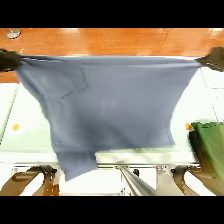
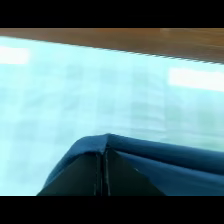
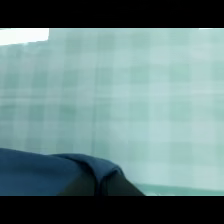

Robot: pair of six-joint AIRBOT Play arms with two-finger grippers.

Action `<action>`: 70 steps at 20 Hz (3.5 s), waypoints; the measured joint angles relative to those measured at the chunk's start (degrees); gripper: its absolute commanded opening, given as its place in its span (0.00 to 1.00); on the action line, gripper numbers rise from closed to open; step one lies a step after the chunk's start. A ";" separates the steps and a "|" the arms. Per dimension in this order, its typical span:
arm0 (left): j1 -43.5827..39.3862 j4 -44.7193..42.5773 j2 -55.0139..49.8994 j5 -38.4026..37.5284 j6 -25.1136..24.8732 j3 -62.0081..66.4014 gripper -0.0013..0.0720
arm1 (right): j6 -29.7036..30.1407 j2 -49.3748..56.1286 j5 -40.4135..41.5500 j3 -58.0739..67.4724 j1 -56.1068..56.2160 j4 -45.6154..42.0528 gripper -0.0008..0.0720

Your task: Fold the shirts.

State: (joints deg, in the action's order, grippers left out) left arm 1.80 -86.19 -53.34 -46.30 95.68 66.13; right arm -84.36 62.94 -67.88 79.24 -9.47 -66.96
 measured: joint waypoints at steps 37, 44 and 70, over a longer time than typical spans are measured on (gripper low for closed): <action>25.51 18.21 -15.04 -29.27 -14.56 -23.23 0.97 | 5.53 14.27 -7.91 -17.97 -15.67 4.11 0.87; 33.83 29.20 -4.92 -24.87 -19.78 -41.51 0.97 | 12.96 2.64 0.00 -41.51 -18.93 16.70 0.87; 21.77 45.90 -3.43 -12.63 -32.54 -51.80 0.05 | 4.15 7.65 6.05 -45.68 -9.75 15.19 0.30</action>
State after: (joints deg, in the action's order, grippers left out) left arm 23.57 -40.29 -56.77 -58.94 63.13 14.33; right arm -80.20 70.59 -61.82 33.56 -19.22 -51.77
